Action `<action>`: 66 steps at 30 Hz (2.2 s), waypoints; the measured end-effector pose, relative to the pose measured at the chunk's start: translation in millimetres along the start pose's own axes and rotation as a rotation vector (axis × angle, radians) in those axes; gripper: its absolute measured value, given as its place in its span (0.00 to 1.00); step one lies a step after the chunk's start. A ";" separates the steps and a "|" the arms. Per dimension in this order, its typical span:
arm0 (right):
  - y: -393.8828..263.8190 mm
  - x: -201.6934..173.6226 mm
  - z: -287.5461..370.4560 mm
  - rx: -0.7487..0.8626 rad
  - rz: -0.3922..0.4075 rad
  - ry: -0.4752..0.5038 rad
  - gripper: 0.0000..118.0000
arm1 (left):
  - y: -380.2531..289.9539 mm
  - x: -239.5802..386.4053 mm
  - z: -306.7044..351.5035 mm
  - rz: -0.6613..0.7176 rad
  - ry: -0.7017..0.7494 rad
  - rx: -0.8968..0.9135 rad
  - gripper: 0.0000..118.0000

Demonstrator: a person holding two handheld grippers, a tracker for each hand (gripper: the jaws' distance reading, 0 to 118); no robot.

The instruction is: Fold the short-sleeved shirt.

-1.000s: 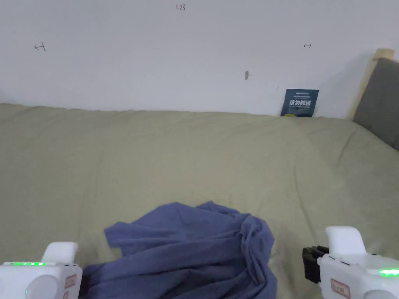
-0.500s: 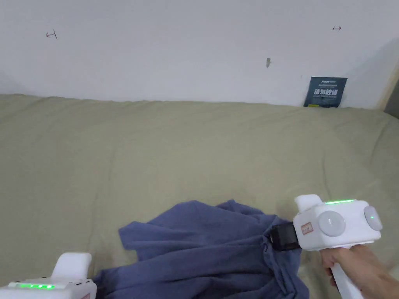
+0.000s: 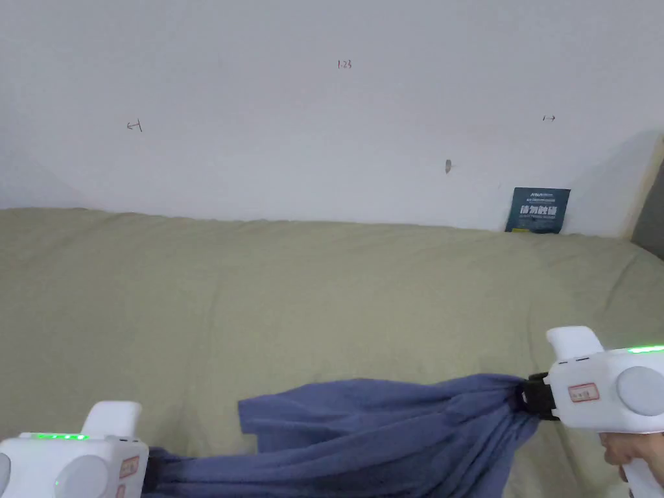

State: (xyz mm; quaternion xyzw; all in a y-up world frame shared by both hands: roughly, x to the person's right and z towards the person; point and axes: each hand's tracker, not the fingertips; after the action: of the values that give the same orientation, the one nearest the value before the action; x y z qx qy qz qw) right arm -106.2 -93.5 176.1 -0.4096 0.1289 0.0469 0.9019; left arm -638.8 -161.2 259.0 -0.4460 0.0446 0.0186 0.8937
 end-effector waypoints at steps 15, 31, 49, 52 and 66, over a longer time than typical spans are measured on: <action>33.7 -6.4 196.2 0.330 0.046 -0.036 0.04 | 94.9 7.5 238.0 -0.023 0.032 0.383 0.00; 139.3 -0.4 243.7 0.421 0.073 -0.168 0.04 | 200.2 38.9 276.2 0.000 0.081 0.489 0.00; 288.4 8.0 97.4 0.464 0.058 -0.247 0.04 | 337.0 59.6 176.8 -0.004 0.245 0.612 0.00; 299.0 10.6 63.6 0.460 0.048 -0.254 0.04 | 354.1 56.4 141.9 0.036 0.244 0.599 0.00; 156.2 15.9 -81.2 0.245 0.016 -0.187 0.04 | 230.3 44.2 -38.1 0.026 0.164 0.250 0.00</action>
State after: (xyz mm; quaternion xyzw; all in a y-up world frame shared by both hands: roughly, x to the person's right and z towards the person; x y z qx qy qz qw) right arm -136.3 -51.7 7.1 -0.2894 0.0525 0.0759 0.9527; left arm -614.0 -53.4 48.6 -0.3305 0.1254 -0.0119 0.9354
